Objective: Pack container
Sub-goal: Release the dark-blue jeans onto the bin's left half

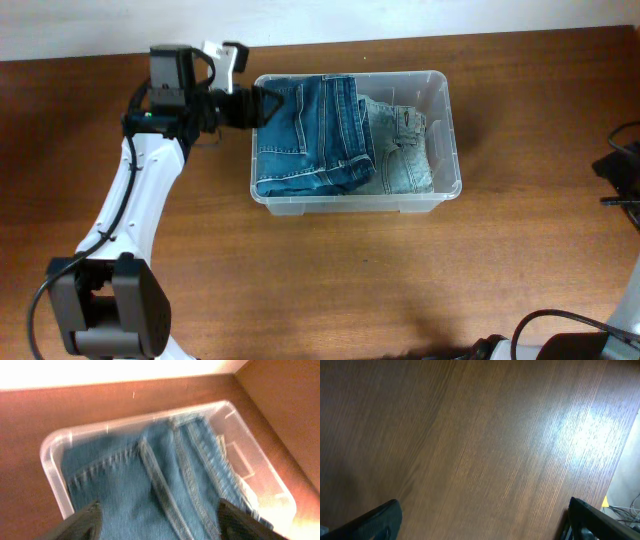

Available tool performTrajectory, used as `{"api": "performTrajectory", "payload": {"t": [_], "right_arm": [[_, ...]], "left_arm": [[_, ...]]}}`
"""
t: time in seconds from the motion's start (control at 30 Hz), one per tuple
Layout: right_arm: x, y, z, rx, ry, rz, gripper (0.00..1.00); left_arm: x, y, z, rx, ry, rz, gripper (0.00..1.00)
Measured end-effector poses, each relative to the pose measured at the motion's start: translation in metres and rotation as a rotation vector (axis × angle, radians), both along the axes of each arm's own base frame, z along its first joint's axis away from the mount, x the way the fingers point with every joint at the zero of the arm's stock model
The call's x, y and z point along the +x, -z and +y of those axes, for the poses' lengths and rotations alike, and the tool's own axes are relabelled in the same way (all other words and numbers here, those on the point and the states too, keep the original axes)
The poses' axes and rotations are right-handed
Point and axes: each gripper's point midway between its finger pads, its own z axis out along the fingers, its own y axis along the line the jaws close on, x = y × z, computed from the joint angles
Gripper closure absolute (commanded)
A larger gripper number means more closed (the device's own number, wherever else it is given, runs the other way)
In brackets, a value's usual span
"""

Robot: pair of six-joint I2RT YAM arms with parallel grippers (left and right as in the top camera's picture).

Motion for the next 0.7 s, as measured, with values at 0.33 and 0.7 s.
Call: {"api": "performTrajectory", "payload": {"t": [0.33,0.7], "right_arm": [[0.0,0.0,0.0,0.0,0.0,0.0,0.02],[0.0,0.0,0.0,0.0,0.0,0.0,0.02]], "left_arm": [[-0.002,0.0,-0.047,0.059,0.047,-0.043,0.87],[0.001,0.11,-0.099,0.221,0.07,0.089,0.99]]}}
